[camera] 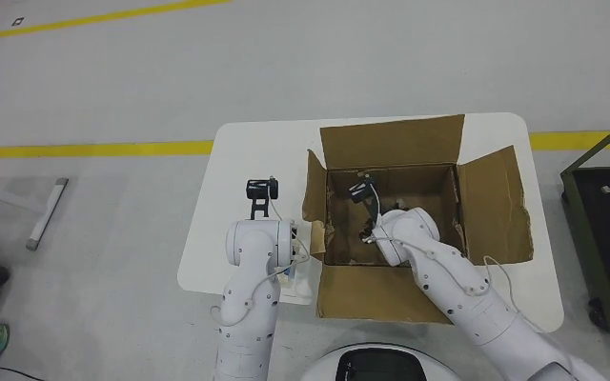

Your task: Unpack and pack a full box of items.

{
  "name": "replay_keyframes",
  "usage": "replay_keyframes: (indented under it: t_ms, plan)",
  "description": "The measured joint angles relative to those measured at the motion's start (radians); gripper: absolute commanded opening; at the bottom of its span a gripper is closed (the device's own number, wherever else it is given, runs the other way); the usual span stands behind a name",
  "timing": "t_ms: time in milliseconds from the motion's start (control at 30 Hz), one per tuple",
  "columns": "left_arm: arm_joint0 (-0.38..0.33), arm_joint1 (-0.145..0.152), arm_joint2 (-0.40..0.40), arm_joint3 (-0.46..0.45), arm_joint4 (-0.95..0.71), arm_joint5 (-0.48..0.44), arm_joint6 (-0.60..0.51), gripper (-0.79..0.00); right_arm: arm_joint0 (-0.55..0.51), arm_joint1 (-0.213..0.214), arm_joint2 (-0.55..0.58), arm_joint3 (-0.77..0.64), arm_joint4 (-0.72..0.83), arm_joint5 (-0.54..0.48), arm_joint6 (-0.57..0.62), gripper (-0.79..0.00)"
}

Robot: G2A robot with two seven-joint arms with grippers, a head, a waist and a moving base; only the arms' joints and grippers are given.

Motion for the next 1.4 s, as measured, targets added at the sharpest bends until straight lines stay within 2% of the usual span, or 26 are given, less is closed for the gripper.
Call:
replay_keyframes:
  t_ms: [100,167,200,233,267,567,900,1167,1367,1400]
  plan:
    - [0.0,0.0,0.0,0.0,0.0,0.0,0.0,0.0,0.014,-0.008,-0.006,0.024,-0.002,0.019,0.015,-0.413]
    - [0.0,0.0,0.0,0.0,0.0,0.0,0.0,0.0,0.022,-0.013,-0.008,0.038,0.0,0.025,0.024,-0.394]
    - [0.0,0.0,0.0,0.0,0.0,0.0,0.0,0.0,0.025,-0.014,-0.009,0.046,-0.001,0.025,0.027,-0.345]
    - [0.0,0.0,0.0,0.0,0.0,0.0,0.0,0.0,0.029,-0.016,-0.01,0.053,-0.002,0.025,0.03,-0.345]
    - [0.0,0.0,0.0,0.0,0.0,0.0,0.0,0.0,0.033,-0.019,-0.012,0.063,-0.002,0.025,0.032,-0.394]
    - [0.0,0.0,0.0,0.0,0.0,0.0,0.0,0.0,0.043,-0.034,-0.01,0.103,0.005,0.032,0.029,-0.409]
    - [0.0,0.0,0.0,0.0,0.0,0.0,0.0,0.0,0.05,-0.049,-0.007,0.144,0.018,0.032,0.011,-0.483]
    - [0.0,0.0,0.0,0.0,0.0,0.0,0.0,0.0,0.053,-0.059,0.0,0.17,0.027,0.028,-0.001,-0.597]
    - [0.0,0.0,0.0,0.0,0.0,0.0,0.0,0.0,0.051,-0.064,0.007,0.18,0.03,0.02,-0.004,-0.779]
    - [0.0,0.0,0.0,0.0,0.0,0.0,0.0,0.0,0.051,-0.065,0.008,0.182,0.03,0.019,-0.004,-0.785]
